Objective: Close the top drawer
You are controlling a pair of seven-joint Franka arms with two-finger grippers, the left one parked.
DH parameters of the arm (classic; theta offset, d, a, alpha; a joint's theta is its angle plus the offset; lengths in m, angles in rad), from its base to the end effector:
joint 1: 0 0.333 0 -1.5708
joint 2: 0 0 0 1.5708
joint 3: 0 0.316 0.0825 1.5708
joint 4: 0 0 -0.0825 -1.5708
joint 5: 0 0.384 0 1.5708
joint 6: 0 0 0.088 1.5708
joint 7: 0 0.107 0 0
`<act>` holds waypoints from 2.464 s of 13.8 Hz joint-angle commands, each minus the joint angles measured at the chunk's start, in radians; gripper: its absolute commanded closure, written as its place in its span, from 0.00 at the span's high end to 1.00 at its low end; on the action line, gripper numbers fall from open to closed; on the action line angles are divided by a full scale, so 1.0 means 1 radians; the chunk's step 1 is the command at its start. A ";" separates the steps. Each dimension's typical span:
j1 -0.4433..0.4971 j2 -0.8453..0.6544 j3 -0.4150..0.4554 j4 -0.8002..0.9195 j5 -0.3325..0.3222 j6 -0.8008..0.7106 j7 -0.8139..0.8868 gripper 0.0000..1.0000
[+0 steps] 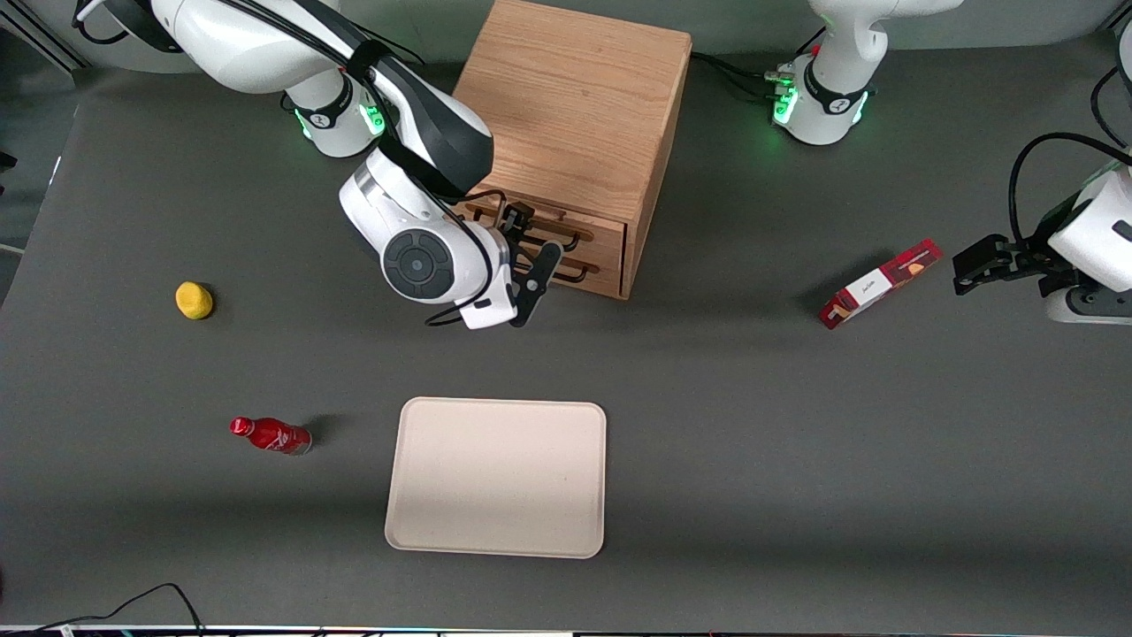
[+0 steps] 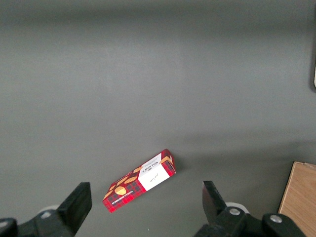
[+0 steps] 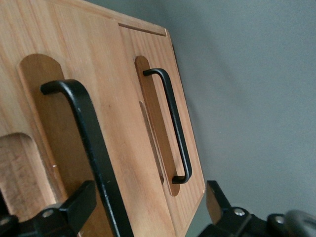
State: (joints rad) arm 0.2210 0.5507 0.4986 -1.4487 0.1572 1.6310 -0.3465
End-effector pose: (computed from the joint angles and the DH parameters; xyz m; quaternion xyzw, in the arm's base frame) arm 0.5225 0.4059 0.3838 -0.8470 -0.4670 0.1849 0.1739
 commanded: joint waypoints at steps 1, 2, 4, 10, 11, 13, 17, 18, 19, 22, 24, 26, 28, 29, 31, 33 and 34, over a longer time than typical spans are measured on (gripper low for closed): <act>0.004 -0.044 0.009 -0.035 0.051 -0.040 0.029 1.00; 0.004 -0.046 0.011 -0.033 0.053 -0.049 0.031 1.00; 0.004 -0.054 0.011 -0.032 0.053 -0.072 0.031 1.00; -0.014 -0.080 -0.006 0.050 0.081 -0.132 0.032 1.00; -0.017 -0.086 -0.017 0.060 0.081 -0.140 0.034 1.00; -0.020 -0.120 -0.055 0.079 0.074 -0.140 0.034 1.00; -0.051 -0.189 -0.138 0.077 0.064 -0.138 0.122 1.00; -0.078 -0.207 -0.152 0.074 0.061 -0.138 0.148 1.00; -0.098 -0.236 -0.163 0.056 0.044 -0.138 0.161 1.00; -0.136 -0.359 -0.187 -0.033 -0.146 -0.138 0.159 1.00; -0.222 -0.443 -0.195 -0.114 -0.165 -0.120 0.156 1.00; -0.288 -0.507 -0.236 -0.156 -0.163 -0.091 0.159 1.00; -0.290 -0.564 -0.346 -0.200 -0.156 -0.065 0.158 1.00; -0.290 -0.584 -0.374 -0.226 -0.159 -0.030 0.159 1.00; -0.290 -0.615 -0.432 -0.281 -0.165 0.053 0.162 1.00; -0.282 -0.618 -0.488 -0.295 -0.160 0.096 0.223 1.00; -0.281 -0.618 -0.500 -0.297 -0.160 0.107 0.271 1.00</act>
State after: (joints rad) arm -0.0790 -0.0340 0.0283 -1.6990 0.0015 1.6943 -0.1666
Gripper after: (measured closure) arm 0.000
